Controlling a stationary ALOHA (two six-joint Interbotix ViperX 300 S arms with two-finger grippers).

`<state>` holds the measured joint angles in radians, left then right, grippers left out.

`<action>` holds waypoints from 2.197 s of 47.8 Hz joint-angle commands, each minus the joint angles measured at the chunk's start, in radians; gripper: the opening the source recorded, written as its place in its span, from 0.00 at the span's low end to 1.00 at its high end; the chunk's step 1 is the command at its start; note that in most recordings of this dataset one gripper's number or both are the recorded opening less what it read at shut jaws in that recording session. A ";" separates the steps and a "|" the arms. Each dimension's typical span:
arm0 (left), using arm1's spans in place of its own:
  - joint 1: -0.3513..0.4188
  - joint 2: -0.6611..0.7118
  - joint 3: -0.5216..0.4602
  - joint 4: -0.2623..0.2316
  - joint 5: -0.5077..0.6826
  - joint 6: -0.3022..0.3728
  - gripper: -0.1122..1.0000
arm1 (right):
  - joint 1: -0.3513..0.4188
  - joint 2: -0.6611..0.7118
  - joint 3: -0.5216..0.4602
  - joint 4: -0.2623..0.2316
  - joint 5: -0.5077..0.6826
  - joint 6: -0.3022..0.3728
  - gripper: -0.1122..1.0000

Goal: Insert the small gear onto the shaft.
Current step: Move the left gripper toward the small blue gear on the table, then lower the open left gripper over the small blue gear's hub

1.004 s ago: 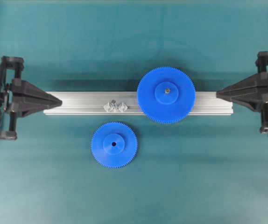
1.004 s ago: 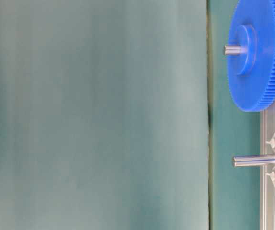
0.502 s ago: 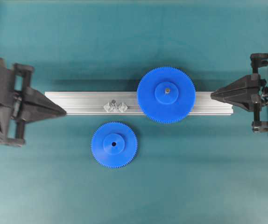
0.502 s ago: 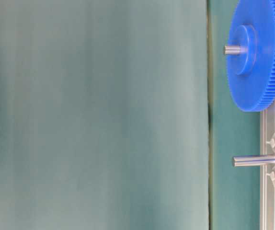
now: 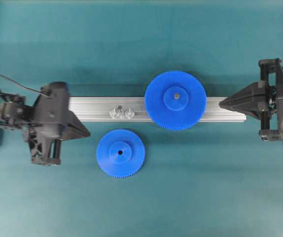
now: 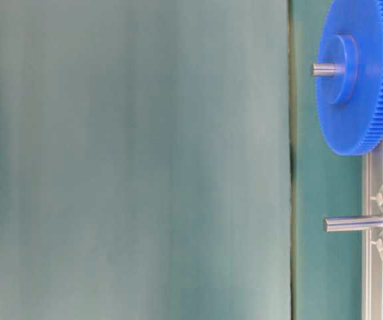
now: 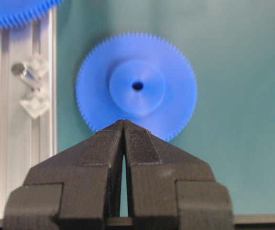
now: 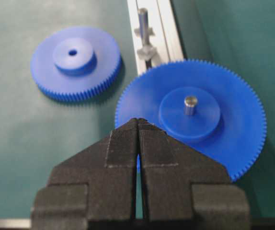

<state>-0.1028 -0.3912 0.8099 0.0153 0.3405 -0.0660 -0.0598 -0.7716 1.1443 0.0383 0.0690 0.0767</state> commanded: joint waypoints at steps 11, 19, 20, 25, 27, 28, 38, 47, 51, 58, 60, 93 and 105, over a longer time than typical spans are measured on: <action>-0.012 0.144 -0.112 0.002 0.046 -0.003 0.09 | -0.006 0.011 -0.026 0.002 0.002 0.006 0.10; -0.015 0.236 -0.196 0.002 0.094 -0.048 0.09 | -0.014 0.011 -0.023 0.002 0.003 0.006 0.10; -0.015 0.249 -0.207 0.002 0.104 -0.054 0.09 | -0.014 0.012 -0.023 0.002 0.002 0.006 0.10; -0.015 0.311 -0.262 0.002 0.156 -0.066 0.09 | -0.020 0.012 -0.023 0.002 0.002 0.006 0.10; -0.018 0.331 -0.281 0.002 0.167 -0.066 0.09 | -0.021 0.012 -0.023 0.002 0.002 0.006 0.10; -0.021 0.344 -0.288 0.002 0.170 -0.066 0.09 | -0.023 0.012 -0.023 0.002 0.002 0.006 0.10; -0.035 0.416 -0.337 0.003 0.184 -0.057 0.09 | -0.025 0.012 -0.017 0.002 0.002 0.008 0.10; -0.041 0.476 -0.387 0.003 0.238 -0.046 0.09 | -0.023 0.012 -0.009 0.002 0.002 0.009 0.10; -0.041 0.491 -0.408 0.003 0.265 -0.043 0.09 | -0.025 0.011 -0.002 0.002 0.000 0.011 0.10; -0.041 0.511 -0.437 0.006 0.318 -0.038 0.09 | -0.023 0.008 0.012 0.002 -0.005 0.040 0.10; -0.041 0.517 -0.442 0.006 0.325 -0.032 0.09 | -0.025 0.008 0.017 0.003 -0.005 0.044 0.10; -0.041 0.571 -0.512 0.006 0.394 -0.020 0.09 | -0.025 0.005 0.020 0.002 -0.011 0.049 0.10; -0.040 0.568 -0.502 0.006 0.394 -0.003 0.09 | -0.025 0.005 0.020 0.002 -0.011 0.051 0.10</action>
<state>-0.1396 0.1979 0.3175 0.0184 0.7348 -0.0736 -0.0828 -0.7701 1.1735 0.0383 0.0660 0.1150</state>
